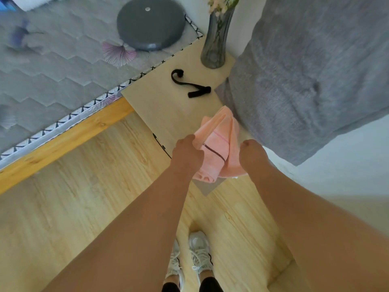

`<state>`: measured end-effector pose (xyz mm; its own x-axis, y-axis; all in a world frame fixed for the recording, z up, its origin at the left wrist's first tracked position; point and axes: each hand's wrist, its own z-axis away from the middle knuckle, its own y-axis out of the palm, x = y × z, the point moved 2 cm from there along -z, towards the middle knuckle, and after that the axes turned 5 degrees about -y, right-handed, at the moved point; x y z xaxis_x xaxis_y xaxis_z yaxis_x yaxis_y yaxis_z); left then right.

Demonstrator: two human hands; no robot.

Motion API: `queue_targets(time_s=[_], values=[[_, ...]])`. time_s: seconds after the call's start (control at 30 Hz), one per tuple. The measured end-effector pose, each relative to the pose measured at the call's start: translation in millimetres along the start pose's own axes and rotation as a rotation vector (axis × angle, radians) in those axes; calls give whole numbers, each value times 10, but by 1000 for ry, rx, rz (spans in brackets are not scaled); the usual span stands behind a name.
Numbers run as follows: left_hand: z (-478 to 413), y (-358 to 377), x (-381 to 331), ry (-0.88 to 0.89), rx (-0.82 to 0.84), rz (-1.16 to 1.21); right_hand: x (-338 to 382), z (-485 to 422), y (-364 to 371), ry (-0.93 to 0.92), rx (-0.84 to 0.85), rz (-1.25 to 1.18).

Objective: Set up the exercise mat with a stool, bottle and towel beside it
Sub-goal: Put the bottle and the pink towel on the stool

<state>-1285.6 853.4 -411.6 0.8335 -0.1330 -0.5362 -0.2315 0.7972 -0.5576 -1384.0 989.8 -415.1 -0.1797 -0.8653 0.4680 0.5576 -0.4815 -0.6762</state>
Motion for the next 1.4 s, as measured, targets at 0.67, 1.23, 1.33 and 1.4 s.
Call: queue_targets(time_s=[0.67,1.23,1.33,1.4], values=[[-60,127,130,-255,204,200,-61,-38,226,76,446,-278],[357,-643,1124,-382,153,918,706,457,1006,-312,822,-48],[449,-860,1467,-335,77,1146,883,670,1315,-341,920,110],[496,-967,1684,-341,39,1239,975,839,1509,-387,963,234]])
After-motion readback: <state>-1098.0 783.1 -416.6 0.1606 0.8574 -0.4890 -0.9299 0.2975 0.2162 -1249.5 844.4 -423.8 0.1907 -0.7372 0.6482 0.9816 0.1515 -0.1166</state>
